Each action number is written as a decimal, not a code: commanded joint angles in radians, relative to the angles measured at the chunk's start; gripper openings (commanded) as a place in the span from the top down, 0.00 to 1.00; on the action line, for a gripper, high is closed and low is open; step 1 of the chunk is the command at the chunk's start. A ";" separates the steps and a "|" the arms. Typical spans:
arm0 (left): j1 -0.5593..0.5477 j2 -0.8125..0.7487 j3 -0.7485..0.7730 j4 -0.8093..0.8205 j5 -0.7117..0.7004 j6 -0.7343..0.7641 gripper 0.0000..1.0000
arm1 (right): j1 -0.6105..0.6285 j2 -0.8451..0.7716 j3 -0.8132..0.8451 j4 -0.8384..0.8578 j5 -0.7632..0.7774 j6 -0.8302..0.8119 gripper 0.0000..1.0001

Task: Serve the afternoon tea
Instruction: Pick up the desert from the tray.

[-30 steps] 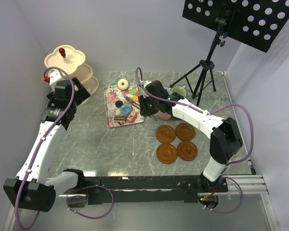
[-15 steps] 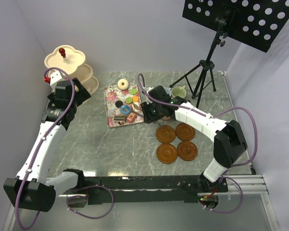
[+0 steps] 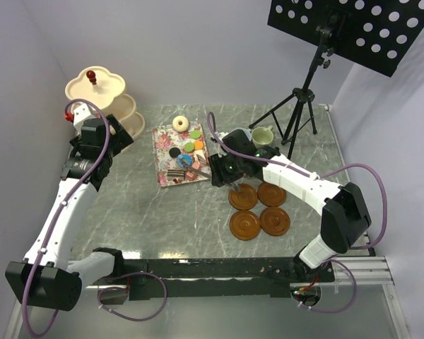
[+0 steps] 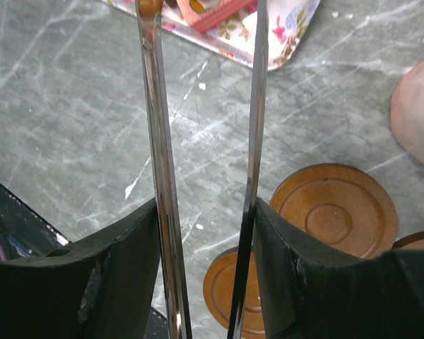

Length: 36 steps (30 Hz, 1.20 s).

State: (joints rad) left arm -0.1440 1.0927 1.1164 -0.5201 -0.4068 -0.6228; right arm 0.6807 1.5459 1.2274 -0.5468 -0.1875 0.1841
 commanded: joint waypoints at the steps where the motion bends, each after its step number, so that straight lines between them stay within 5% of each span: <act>1: -0.003 -0.020 0.003 0.034 0.008 -0.014 0.00 | 0.002 -0.050 -0.012 0.011 -0.015 -0.012 0.42; 36: -0.003 -0.025 0.069 0.023 -0.007 0.008 0.00 | 0.002 0.072 -0.005 -0.016 -0.020 0.003 0.39</act>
State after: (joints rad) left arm -0.1440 1.0889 1.1263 -0.5209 -0.4080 -0.6216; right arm 0.6807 1.6043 1.1923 -0.5636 -0.2020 0.1852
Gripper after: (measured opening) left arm 0.995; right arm 0.602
